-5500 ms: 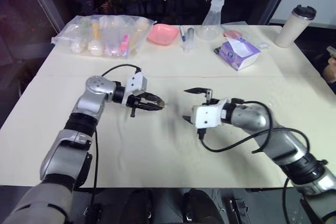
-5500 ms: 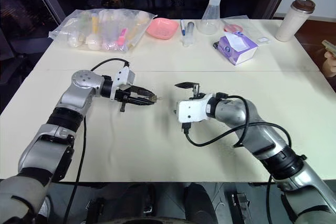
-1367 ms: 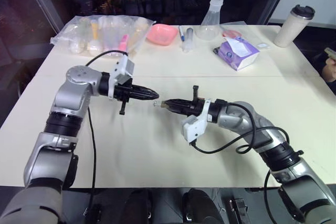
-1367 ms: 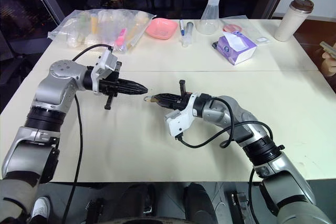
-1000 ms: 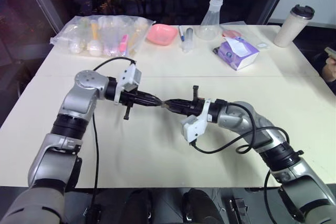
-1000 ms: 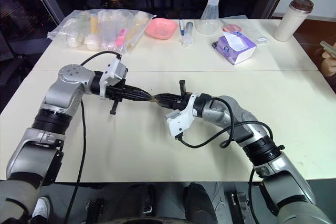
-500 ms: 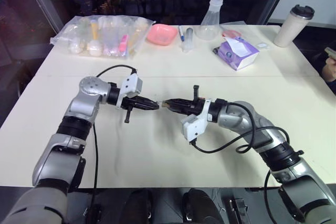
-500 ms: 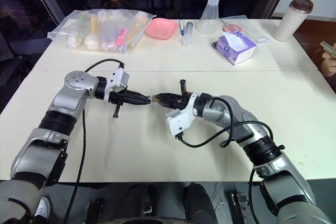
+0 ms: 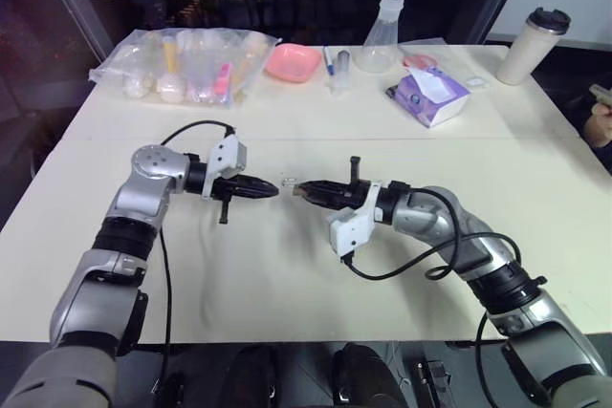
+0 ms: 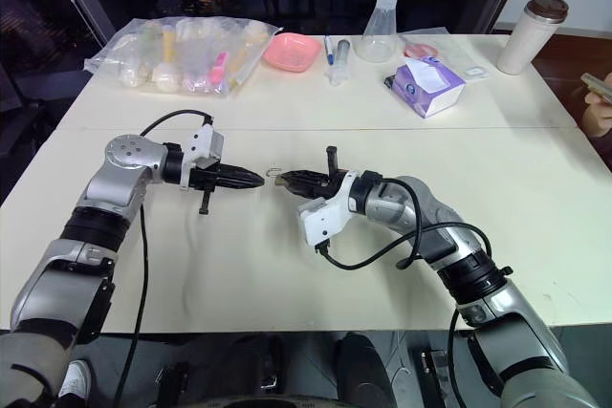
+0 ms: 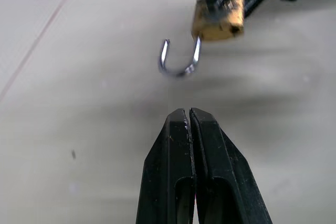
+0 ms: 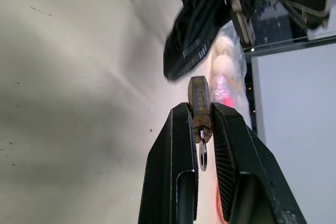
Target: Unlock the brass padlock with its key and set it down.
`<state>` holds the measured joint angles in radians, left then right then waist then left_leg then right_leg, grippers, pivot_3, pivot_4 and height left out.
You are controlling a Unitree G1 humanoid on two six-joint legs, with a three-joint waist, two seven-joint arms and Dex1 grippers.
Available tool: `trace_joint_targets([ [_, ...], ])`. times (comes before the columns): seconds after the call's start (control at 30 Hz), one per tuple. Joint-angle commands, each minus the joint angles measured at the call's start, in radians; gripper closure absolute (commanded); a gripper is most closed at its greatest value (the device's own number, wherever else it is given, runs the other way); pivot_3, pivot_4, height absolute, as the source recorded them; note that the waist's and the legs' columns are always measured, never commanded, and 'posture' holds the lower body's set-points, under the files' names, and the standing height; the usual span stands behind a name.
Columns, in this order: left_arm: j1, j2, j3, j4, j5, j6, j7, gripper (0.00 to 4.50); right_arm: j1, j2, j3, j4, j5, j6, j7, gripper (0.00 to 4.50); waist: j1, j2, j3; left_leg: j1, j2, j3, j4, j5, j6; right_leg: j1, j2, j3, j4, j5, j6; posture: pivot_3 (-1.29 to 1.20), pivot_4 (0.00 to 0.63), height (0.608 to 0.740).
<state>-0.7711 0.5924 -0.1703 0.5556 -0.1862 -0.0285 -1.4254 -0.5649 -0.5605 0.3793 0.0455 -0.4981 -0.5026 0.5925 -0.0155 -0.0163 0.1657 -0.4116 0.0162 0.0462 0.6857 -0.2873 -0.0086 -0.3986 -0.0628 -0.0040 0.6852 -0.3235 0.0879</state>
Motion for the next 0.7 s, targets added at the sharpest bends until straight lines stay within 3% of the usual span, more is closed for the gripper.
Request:
trace_joint_targets([
  [0.03,0.018,0.072,0.063,0.027,0.011,-0.020,0.036,4.43,-0.018,0.021,-0.001,0.096,-0.018,0.018,-0.039,4.50,-0.001,0.000,0.000,0.000,0.000,0.000,0.000,0.000,0.000,0.000,0.000,0.000,0.000,0.000,0.000,0.00,0.150,0.715],
  [0.3,0.088,0.113,0.091,-0.128,-0.043,0.074,0.043,4.43,-0.026,0.043,0.034,0.226,-0.021,-0.016,-0.043,4.50,0.004,0.000,0.000,0.000,0.000,0.000,0.000,0.000,0.000,0.000,-0.001,0.000,0.000,0.000,0.000,0.00,0.150,0.715],
  [0.37,0.103,0.109,0.095,-0.186,-0.060,0.116,0.060,4.50,-0.028,0.044,0.043,0.242,-0.021,-0.023,-0.039,3.54,0.003,0.000,0.000,0.000,0.000,0.000,0.000,0.000,0.000,0.000,-0.001,0.000,0.000,0.000,0.000,0.00,0.150,0.715],
  [0.4,0.112,0.106,0.098,-0.217,-0.068,0.137,0.067,4.50,-0.027,0.043,0.046,0.244,-0.022,-0.026,-0.037,3.28,0.001,0.000,0.000,0.000,0.000,0.000,0.000,0.000,0.000,0.000,-0.001,0.000,0.000,0.000,0.000,0.00,0.150,0.715],
  [0.6,0.149,0.091,0.097,-0.350,-0.110,0.238,0.095,4.50,0.011,0.015,0.046,0.192,-0.003,-0.009,0.013,0.24,-0.002,0.000,0.000,0.001,0.000,0.000,0.000,0.000,0.000,0.000,-0.001,0.000,0.001,0.000,0.000,0.00,0.150,0.715],
  [0.7,0.148,0.087,0.097,-0.375,-0.120,0.265,0.094,4.50,0.051,-0.020,0.032,0.124,0.021,0.010,0.052,0.06,0.002,0.000,0.000,0.001,0.000,0.000,0.000,0.000,0.000,0.001,-0.001,0.000,0.001,0.000,0.000,0.00,0.150,0.715],
])
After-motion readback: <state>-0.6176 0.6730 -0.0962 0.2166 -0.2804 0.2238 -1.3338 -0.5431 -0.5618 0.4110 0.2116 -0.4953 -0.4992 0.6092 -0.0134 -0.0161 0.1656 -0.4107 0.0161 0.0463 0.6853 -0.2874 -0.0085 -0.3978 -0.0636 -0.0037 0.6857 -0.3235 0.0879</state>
